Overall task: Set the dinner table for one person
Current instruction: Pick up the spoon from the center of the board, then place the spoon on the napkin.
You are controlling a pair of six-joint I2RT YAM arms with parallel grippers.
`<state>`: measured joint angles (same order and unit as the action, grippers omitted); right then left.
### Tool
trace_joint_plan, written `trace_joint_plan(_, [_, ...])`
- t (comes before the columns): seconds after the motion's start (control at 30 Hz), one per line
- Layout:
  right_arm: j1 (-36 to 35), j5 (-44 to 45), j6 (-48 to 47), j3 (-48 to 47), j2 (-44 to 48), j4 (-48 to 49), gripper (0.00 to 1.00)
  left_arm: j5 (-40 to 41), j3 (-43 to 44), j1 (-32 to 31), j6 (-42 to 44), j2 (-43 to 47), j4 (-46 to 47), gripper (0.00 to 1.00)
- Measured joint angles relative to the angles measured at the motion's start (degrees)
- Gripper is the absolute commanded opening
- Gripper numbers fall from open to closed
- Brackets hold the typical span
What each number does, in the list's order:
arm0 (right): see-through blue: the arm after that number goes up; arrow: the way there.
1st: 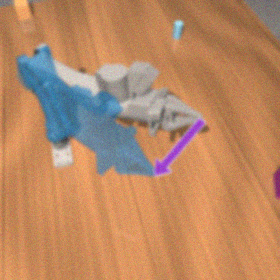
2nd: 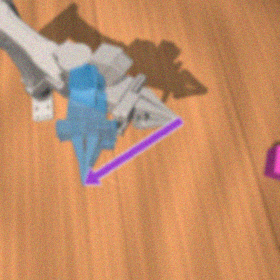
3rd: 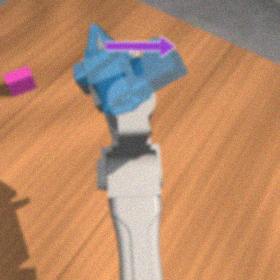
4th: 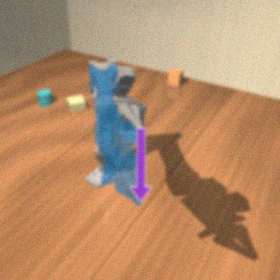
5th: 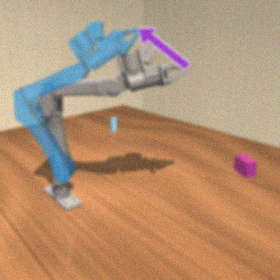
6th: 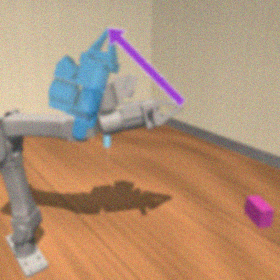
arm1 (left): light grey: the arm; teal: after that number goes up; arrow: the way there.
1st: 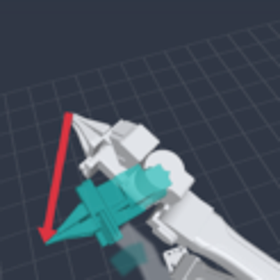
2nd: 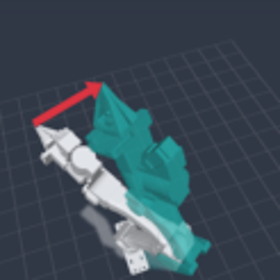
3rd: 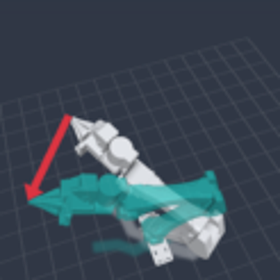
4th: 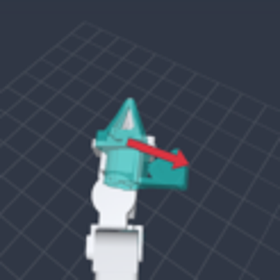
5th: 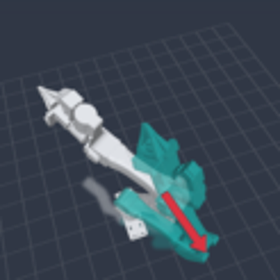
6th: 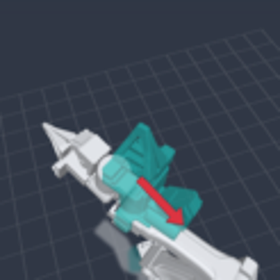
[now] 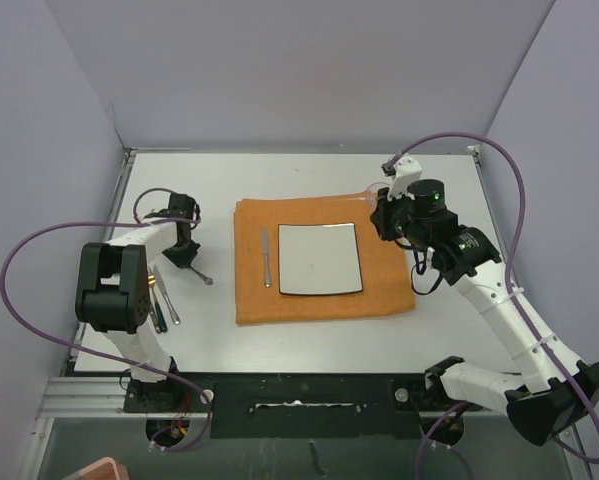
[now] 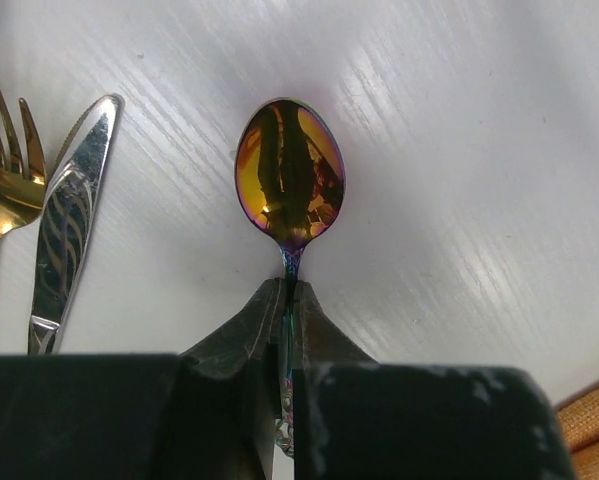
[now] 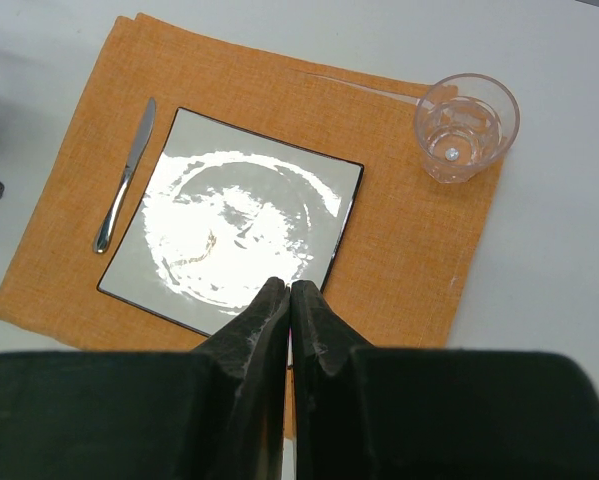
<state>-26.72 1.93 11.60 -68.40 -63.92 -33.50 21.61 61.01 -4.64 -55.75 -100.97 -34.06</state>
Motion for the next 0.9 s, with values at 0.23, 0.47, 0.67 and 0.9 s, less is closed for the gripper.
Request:
trace_joint_plan(0.23, [0.0, 0.0, 0.5, 0.0, 0.0, 0.0, 0.03, -0.3, 0.5, -2.0, 4.2, 0.3, -0.1, 0.0])
trace_joint_plan(0.47, [0.0, 0.3, 0.9, 0.0, 0.1, 0.0, 0.03, 0.2, 6.1, -11.0, 13.9, 5.0, 0.1, 0.0])
trace_joint_plan(0.67, [0.0, 0.7, 1.2, 0.1, 1.3, 0.0, 0.03, 0.3, 9.2, -19.2, 21.0, 8.7, 0.7, 0.0])
trace_joint_plan(0.9, [0.0, 0.7, 2.4, 0.6, 2.6, 0.0, 0.03, 0.0, 9.0, -22.8, 23.9, 8.8, 0.8, 0.0])
